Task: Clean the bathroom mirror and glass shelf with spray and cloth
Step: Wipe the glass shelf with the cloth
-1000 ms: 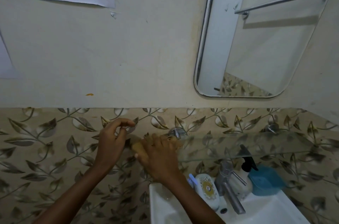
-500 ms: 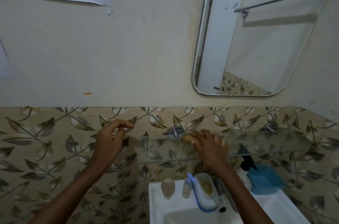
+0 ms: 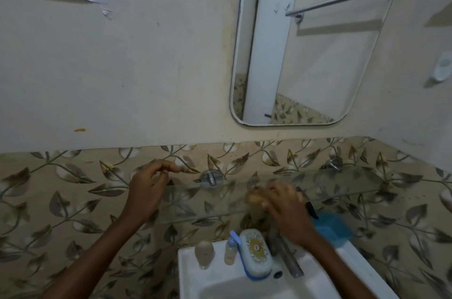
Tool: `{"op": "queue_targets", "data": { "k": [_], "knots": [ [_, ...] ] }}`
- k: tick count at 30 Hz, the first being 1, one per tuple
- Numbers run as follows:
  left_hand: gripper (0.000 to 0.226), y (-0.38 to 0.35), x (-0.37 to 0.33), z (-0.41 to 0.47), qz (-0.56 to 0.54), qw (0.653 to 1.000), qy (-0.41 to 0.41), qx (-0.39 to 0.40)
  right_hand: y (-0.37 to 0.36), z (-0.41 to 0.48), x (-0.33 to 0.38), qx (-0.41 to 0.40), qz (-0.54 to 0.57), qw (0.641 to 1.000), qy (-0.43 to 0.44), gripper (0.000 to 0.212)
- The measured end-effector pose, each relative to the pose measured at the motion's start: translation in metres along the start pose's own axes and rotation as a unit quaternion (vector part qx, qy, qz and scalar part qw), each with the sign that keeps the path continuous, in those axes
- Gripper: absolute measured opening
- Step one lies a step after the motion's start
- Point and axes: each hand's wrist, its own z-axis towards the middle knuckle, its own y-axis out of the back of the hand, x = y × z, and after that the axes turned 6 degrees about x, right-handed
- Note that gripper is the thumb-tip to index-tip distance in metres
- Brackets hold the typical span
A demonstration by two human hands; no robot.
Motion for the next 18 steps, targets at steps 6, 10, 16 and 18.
{"op": "queue_targets", "data": {
  "k": [6,10,16,18],
  "knots": [
    [0.021,-0.030,-0.016,0.017,-0.015,0.997,-0.007,0.079,0.020,0.052,-0.061,0.040,-0.084,0.960,-0.263,0.043],
    [0.029,-0.052,-0.022,0.024,-0.007,0.993,-0.013,0.113,-0.006,0.064,0.014,0.087,-0.050,0.988,-0.119,0.050],
    [0.027,-0.062,-0.024,0.029,-0.012,0.989,0.001,0.150,0.010,-0.003,-0.010,0.089,0.060,0.993,0.052,0.068],
    [0.029,-0.057,-0.021,0.030,-0.011,0.987,0.004,0.162,0.024,-0.009,-0.063,0.056,0.032,0.997,-0.036,0.074]
  ]
}}
